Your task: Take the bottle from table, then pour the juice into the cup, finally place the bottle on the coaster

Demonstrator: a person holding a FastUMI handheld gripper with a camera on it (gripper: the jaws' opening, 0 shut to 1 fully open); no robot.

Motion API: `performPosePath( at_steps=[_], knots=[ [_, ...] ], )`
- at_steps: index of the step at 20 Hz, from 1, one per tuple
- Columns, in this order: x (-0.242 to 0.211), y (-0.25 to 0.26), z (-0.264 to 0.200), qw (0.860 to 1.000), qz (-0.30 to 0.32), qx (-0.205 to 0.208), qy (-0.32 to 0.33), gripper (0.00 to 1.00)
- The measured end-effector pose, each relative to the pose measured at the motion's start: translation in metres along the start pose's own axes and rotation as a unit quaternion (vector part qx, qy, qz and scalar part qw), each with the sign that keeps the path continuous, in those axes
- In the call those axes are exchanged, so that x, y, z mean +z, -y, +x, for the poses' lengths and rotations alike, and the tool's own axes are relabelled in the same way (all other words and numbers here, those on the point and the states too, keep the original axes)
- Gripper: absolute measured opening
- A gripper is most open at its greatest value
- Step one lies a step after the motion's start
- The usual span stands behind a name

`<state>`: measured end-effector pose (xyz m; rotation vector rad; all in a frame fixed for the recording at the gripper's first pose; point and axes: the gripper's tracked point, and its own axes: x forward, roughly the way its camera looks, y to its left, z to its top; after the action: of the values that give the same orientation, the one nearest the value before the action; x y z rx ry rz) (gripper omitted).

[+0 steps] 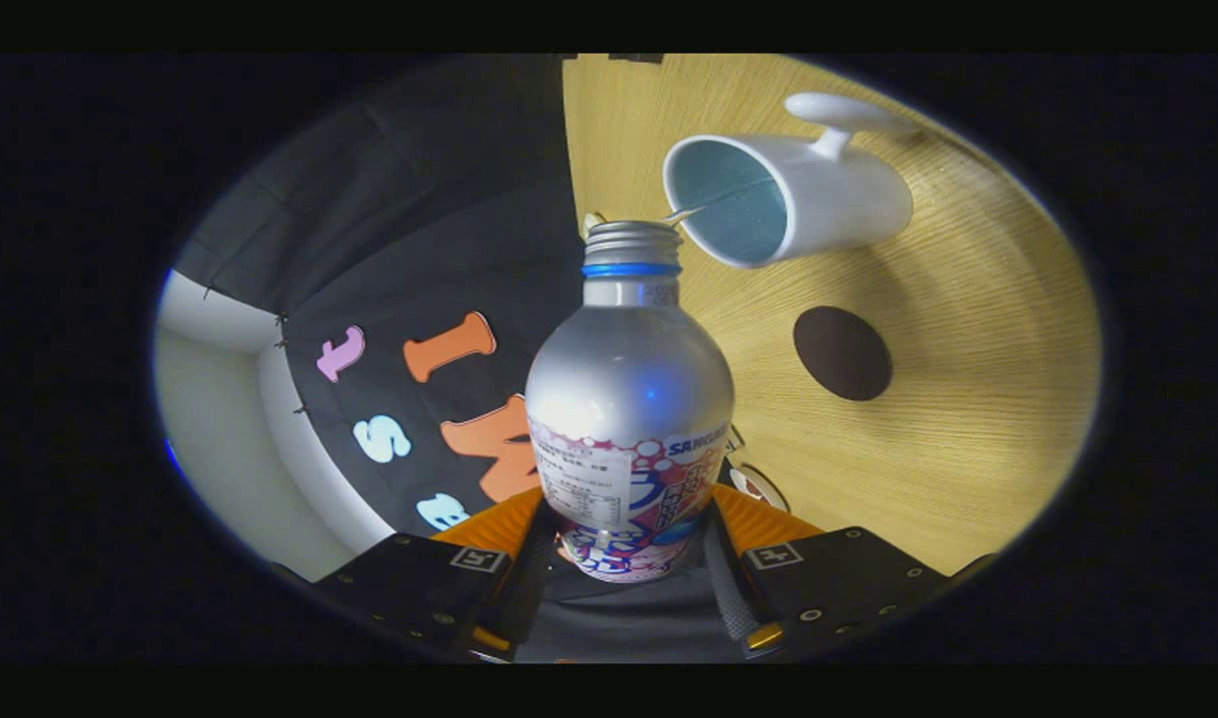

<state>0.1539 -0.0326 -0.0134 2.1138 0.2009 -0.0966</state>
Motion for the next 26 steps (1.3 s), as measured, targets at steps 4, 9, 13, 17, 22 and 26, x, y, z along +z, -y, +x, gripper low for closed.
performPosePath(
  at_steps=[4, 9, 13, 17, 22, 26],
  knots=[
    [-0.004, -0.007, 0.002, 1.0, 0.004, 0.002, -0.003, 0.72],
    [-0.003, -0.007, 0.002, 1.0, 0.018, -0.001, -0.002, 0.72],
    [-0.003, -0.007, 0.006, 0.999, 0.038, -0.006, 0.0, 0.72],
    [0.003, -0.005, 0.005, 0.998, 0.053, -0.017, 0.005, 0.72],
    [0.005, -0.007, 0.007, 0.997, 0.071, -0.02, 0.007, 0.72],
    [0.01, -0.008, 0.007, 0.996, 0.092, -0.018, 0.01, 0.72]
  ],
)
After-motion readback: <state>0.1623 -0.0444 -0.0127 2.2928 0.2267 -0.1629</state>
